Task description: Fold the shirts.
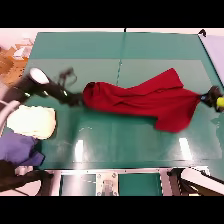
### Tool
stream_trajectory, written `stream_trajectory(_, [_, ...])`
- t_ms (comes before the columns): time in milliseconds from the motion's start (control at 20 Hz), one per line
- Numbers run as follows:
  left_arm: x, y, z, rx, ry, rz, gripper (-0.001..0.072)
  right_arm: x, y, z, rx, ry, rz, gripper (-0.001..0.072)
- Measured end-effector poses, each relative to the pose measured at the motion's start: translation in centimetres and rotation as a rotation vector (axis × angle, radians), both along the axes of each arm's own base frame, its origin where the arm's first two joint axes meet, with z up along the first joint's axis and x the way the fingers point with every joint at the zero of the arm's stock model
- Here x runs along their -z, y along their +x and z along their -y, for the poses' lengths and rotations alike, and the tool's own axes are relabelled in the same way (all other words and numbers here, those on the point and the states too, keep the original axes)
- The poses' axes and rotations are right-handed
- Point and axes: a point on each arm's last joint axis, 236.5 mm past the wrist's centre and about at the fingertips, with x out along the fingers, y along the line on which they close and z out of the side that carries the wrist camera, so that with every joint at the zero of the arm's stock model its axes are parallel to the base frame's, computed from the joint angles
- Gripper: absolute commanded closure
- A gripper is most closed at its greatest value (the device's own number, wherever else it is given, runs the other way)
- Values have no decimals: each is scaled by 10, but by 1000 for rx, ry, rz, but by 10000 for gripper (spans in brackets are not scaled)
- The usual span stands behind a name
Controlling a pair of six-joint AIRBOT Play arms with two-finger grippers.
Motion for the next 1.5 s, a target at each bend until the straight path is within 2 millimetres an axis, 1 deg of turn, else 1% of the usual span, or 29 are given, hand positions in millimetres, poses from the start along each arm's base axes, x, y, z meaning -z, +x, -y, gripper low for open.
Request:
stream_trajectory(100, [-73,14,3,19,-25,173,679,-69,6,-14,-27,-45,161,697])
stream_trajectory(150, [-117,21,2,17,-38,288,679,-108,6,-21,-34,-82,249,698])
stream_trajectory(200, [-161,23,0,19,-43,400,679,-152,3,-31,-41,-121,352,697])
stream_trajectory(250, [-203,21,-1,21,-52,507,679,-192,-4,-44,-54,-158,445,697])
stream_trajectory(300, [-249,15,-3,25,-60,623,679,-235,-15,-59,-58,-200,547,697])
stream_trajectory(350, [-290,5,-5,27,-68,727,679,-275,-27,-72,-53,-244,644,697])
stream_trajectory(400, [-331,-8,-9,27,-70,838,679,-314,-43,-88,-46,-296,746,697])
stream_trajectory(500, [-403,-41,-19,12,-76,1039,679,-380,-79,-118,-25,-399,918,697])
stream_trajectory(600, [-453,-71,-34,-25,-55,1197,679,-429,-115,-140,13,-506,1042,697])
stream_trajectory(650, [-473,-85,-43,-53,-40,1263,679,-447,-130,-149,37,-553,1083,697])
stream_trajectory(700, [-486,-96,-52,-80,-22,1307,679,-460,-142,-153,59,-589,1108,697])
stream_trajectory(750, [-494,-103,-59,-105,-4,1335,679,-467,-149,-153,85,-626,1120,697])
stream_trajectory(850, [-500,-106,-74,-155,45,1356,679,-474,-156,-147,127,-672,1119,697])
stream_trajectory(900, [-498,-104,-80,-173,66,1354,679,-474,-155,-143,144,-677,1113,697])
stream_trajectory(950, [-493,-99,-83,-185,83,1338,679,-468,-149,-135,156,-668,1092,697])
stream_trajectory(1000, [-483,-90,-87,-198,107,1311,679,-458,-139,-124,164,-649,1060,697])
stream_trajectory(1050, [-470,-77,-89,-204,131,1275,679,-441,-125,-111,166,-618,1016,697])
stream_trajectory(1100, [-451,-60,-90,-204,155,1224,679,-422,-110,-100,160,-586,974,697])
stream_trajectory(1200, [-404,-23,-86,-188,187,1103,679,-371,-74,-79,125,-496,873,697])
stream_trajectory(1250, [-378,-1,-83,-181,198,1042,679,-339,-54,-69,106,-450,814,697])
stream_trajectory(1300, [-344,22,-79,-170,212,967,679,-308,-34,-60,92,-409,759,697])
stream_trajectory(1350, [-310,44,-75,-159,221,890,679,-272,-14,-52,79,-370,697,696])
stream_trajectory(1500, [-206,105,-58,-143,208,690,679,-178,41,-32,57,-279,539,697])
